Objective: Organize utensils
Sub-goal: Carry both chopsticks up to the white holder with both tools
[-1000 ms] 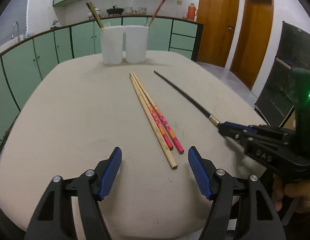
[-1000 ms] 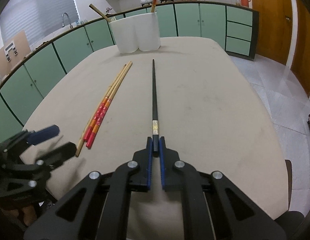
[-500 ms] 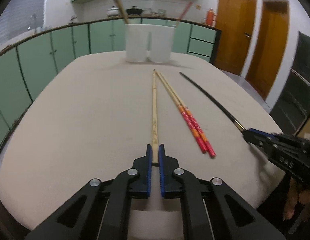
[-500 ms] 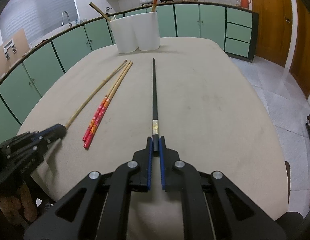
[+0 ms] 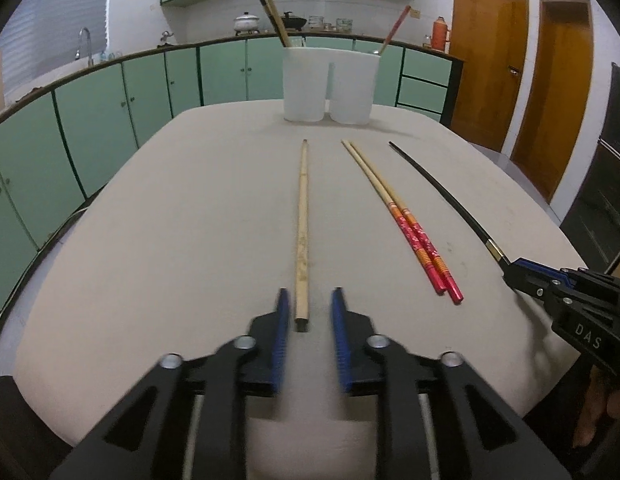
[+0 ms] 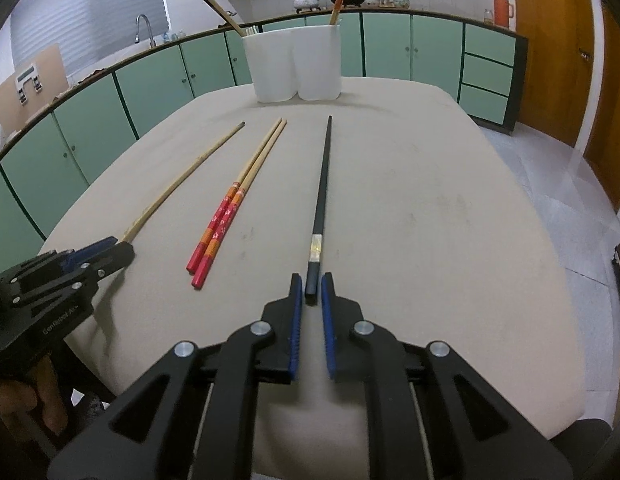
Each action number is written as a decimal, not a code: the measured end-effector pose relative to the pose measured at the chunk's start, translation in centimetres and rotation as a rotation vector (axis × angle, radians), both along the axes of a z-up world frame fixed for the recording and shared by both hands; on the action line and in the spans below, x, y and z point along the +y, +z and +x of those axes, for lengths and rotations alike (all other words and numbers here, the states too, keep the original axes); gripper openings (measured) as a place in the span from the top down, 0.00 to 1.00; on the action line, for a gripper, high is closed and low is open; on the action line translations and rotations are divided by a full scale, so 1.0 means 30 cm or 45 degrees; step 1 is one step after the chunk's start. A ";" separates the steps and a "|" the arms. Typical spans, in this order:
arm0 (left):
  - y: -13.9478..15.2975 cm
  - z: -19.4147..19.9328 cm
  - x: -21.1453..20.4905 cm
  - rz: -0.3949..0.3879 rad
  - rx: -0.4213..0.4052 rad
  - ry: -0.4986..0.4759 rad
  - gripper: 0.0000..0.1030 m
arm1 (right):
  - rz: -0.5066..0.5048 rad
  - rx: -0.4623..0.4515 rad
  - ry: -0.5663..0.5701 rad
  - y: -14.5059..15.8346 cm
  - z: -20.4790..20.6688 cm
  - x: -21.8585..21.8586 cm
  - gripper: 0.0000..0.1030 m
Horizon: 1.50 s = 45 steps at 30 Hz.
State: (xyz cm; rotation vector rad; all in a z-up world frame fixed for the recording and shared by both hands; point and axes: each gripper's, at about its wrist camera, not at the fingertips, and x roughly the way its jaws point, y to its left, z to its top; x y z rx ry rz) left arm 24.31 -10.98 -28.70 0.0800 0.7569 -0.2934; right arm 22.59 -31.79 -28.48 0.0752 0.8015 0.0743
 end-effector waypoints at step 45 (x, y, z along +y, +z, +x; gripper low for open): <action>0.727 0.405 0.043 -0.122 -0.046 -0.226 0.93 | -0.124 0.056 0.243 0.809 0.481 0.036 0.94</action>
